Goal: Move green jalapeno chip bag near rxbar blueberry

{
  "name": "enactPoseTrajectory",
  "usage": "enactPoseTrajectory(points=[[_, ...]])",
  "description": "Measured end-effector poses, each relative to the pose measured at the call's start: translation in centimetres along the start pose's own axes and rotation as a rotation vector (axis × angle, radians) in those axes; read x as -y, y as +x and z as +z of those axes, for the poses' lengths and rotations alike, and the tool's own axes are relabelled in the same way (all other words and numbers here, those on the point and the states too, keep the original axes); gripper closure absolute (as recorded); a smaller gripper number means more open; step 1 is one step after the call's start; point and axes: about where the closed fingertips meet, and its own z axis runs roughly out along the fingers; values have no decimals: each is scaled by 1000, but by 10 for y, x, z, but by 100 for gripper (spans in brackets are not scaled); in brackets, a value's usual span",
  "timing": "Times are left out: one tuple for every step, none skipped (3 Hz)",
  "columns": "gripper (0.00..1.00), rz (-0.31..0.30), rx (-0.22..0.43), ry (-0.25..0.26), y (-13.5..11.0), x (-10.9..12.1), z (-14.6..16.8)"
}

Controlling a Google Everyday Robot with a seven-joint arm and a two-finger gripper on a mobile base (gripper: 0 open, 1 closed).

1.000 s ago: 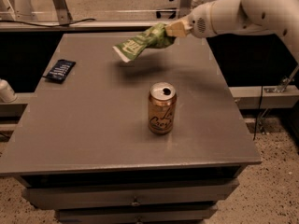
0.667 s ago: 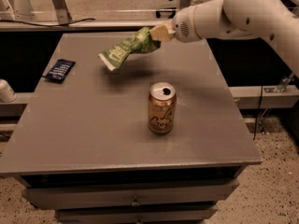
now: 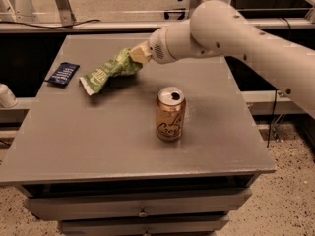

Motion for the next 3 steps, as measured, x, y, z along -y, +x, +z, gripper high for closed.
enactPoseTrajectory(points=[[100, -6, -14, -16, 4, -20, 27], [100, -16, -16, -31, 2, -33, 46], [83, -23, -31, -39, 4, -35, 54]])
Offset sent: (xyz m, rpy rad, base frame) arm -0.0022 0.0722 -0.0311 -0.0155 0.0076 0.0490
